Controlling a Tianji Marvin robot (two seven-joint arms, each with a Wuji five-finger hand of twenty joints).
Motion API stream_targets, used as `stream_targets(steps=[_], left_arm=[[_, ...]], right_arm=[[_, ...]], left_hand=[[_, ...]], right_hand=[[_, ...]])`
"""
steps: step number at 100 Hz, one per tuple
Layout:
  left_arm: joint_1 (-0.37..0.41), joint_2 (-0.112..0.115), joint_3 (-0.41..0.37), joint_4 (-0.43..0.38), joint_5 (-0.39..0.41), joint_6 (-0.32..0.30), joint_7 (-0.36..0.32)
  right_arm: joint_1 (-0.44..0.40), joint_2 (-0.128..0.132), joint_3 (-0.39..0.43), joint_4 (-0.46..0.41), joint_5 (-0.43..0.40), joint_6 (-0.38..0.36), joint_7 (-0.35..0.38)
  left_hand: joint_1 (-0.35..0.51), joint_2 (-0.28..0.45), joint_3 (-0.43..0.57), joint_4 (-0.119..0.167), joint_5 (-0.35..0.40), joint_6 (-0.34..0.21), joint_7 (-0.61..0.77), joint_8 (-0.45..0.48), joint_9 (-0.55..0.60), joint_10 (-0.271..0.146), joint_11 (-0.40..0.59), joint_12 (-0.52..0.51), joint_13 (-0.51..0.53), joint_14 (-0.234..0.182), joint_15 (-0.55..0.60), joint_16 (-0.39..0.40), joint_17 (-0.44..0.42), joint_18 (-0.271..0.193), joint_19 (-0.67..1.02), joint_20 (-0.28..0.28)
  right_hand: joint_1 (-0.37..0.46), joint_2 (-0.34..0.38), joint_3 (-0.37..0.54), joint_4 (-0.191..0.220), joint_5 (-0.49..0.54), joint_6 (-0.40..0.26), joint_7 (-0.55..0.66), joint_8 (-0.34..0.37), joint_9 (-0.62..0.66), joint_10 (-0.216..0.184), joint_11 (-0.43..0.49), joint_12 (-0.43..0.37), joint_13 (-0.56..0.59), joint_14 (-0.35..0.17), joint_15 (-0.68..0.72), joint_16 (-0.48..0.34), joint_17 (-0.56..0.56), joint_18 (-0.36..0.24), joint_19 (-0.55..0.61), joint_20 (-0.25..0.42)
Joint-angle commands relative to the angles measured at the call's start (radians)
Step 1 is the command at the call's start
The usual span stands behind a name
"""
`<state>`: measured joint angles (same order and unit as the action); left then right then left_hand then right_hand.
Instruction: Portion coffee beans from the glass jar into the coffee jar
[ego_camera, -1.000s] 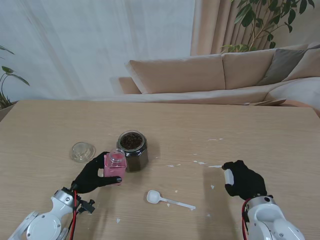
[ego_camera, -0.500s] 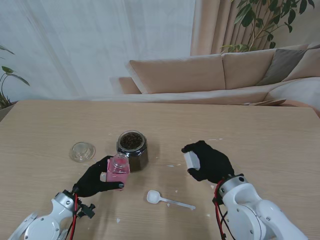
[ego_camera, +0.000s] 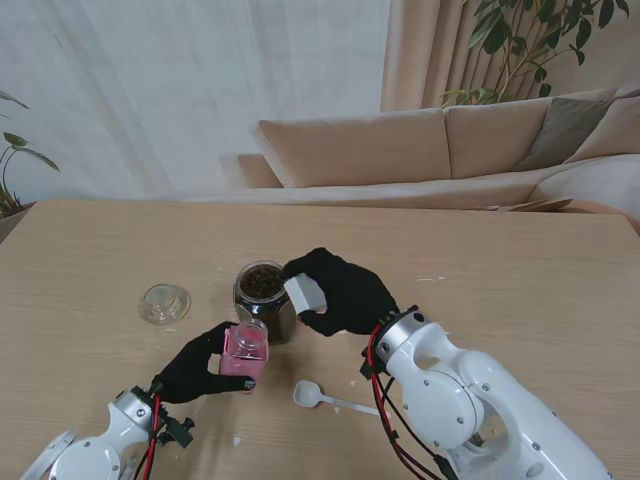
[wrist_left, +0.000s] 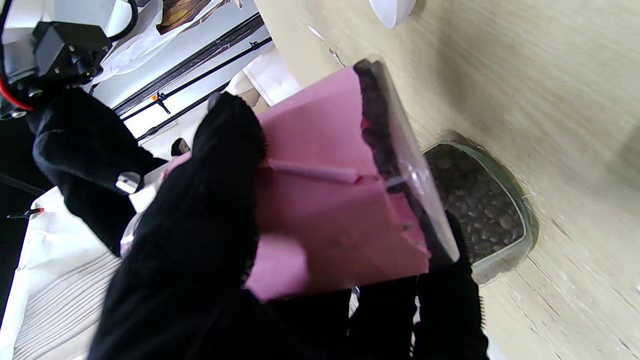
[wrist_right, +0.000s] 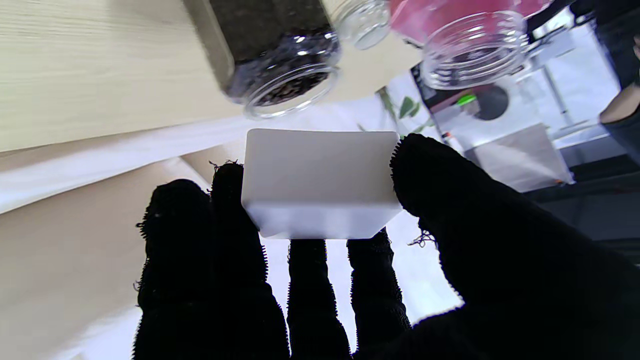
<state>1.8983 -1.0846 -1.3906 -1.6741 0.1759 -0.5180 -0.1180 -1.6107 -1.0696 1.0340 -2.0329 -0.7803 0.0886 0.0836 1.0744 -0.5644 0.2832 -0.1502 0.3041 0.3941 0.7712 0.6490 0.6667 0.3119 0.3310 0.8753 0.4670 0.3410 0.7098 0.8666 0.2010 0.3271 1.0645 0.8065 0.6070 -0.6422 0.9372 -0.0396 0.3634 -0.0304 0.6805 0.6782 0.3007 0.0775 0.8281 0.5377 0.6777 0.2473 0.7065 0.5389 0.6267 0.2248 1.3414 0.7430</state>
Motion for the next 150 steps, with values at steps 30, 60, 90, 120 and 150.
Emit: stream_targets(steps=[30,60,90,120,150], left_arm=[[0.005,0.000,0.005,-0.010,0.003,0.003,-0.029],[0.006,0.001,0.006,-0.013,0.001,0.004,-0.035],[0.006,0.001,0.005,-0.012,0.002,0.001,-0.035],[0.006,0.002,0.005,-0.012,0.003,0.001,-0.036],[0.006,0.001,0.004,-0.012,0.003,0.001,-0.035]], right_arm=[[0.125,0.008,-0.104,0.025,0.078,-0.078,0.144],[0.203,0.018,-0.169,0.054,0.138,-0.092,0.215],[0.235,0.022,-0.201,0.068,0.140,-0.092,0.243],[0.243,0.025,-0.210,0.074,0.152,-0.093,0.256],[0.265,0.028,-0.226,0.079,0.159,-0.099,0.275]], left_hand=[[0.201,0.207,0.158,0.073,0.043,-0.164,0.168,0.077,0.056,-0.103,0.112,0.053,-0.028,-0.016,-0.006,-0.008,0.010,-0.005,0.020,0.005],[0.203,0.207,0.158,0.074,0.043,-0.164,0.167,0.078,0.057,-0.103,0.112,0.054,-0.029,-0.015,-0.007,-0.008,0.012,-0.007,0.020,0.005],[0.203,0.207,0.158,0.074,0.044,-0.164,0.167,0.078,0.057,-0.102,0.111,0.055,-0.027,-0.014,-0.007,-0.008,0.012,-0.006,0.020,0.005],[0.203,0.207,0.158,0.074,0.044,-0.164,0.167,0.079,0.058,-0.103,0.111,0.055,-0.027,-0.015,-0.007,-0.007,0.012,-0.006,0.020,0.005],[0.203,0.207,0.158,0.073,0.044,-0.165,0.166,0.079,0.058,-0.102,0.111,0.055,-0.026,-0.015,-0.006,-0.006,0.012,-0.006,0.020,0.005]], right_hand=[[0.091,0.049,0.062,0.027,0.048,0.035,0.028,0.001,0.056,0.003,0.028,0.010,0.012,-0.075,0.006,0.010,0.005,-0.025,0.015,-0.007],[0.095,0.055,0.054,0.029,0.055,0.042,0.010,-0.005,0.055,0.005,0.019,0.008,0.008,-0.079,-0.003,0.009,0.000,-0.026,0.013,-0.003],[0.095,0.062,0.050,0.030,0.057,0.045,0.000,-0.006,0.055,0.007,0.013,0.007,0.005,-0.078,-0.006,0.011,-0.003,-0.029,0.013,0.003],[0.096,0.064,0.047,0.031,0.060,0.048,-0.011,-0.006,0.051,0.010,0.003,0.005,0.001,-0.077,-0.008,0.013,-0.010,-0.027,0.013,0.013],[0.096,0.068,0.044,0.032,0.071,0.053,-0.022,-0.009,0.054,0.013,-0.001,0.005,0.001,-0.076,-0.010,0.014,-0.010,-0.028,0.013,0.025]])
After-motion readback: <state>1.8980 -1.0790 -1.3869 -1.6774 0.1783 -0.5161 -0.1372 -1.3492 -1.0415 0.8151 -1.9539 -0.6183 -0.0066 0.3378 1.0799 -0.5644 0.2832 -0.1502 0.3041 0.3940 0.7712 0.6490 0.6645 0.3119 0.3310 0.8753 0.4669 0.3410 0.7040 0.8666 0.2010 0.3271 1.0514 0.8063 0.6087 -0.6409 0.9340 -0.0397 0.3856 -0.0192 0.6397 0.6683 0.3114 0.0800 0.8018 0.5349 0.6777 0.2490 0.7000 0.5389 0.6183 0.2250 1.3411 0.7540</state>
